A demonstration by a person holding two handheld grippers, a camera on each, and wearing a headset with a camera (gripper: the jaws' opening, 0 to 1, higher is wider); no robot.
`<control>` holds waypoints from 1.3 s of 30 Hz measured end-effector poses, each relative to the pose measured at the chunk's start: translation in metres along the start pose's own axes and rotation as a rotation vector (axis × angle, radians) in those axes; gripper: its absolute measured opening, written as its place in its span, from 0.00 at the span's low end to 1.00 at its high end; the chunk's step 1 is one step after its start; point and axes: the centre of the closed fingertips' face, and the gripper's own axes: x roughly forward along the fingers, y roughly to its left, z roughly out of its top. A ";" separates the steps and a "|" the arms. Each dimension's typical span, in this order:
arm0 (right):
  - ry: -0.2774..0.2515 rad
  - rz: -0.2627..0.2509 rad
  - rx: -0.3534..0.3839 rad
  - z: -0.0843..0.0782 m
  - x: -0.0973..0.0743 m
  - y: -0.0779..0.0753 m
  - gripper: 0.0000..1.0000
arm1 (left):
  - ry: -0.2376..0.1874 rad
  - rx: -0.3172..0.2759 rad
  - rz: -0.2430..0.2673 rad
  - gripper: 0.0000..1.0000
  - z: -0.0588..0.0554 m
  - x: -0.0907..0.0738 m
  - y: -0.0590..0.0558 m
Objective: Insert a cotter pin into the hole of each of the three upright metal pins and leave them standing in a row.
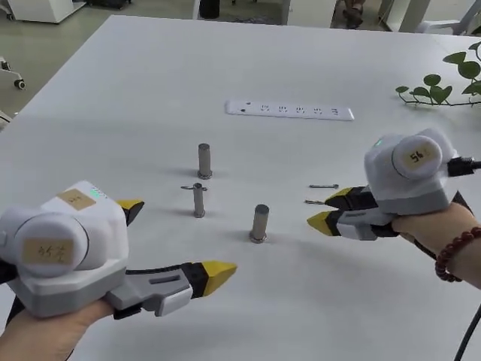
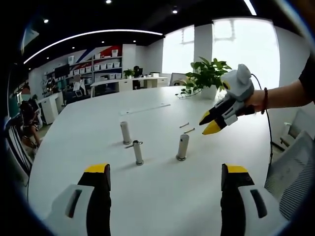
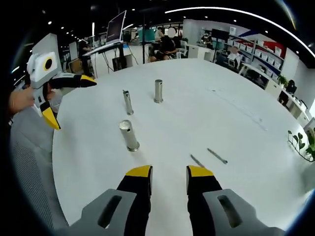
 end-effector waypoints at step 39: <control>0.288 0.204 -0.157 -0.031 0.039 -0.051 0.12 | 0.010 -0.004 0.019 0.86 -0.010 0.004 0.004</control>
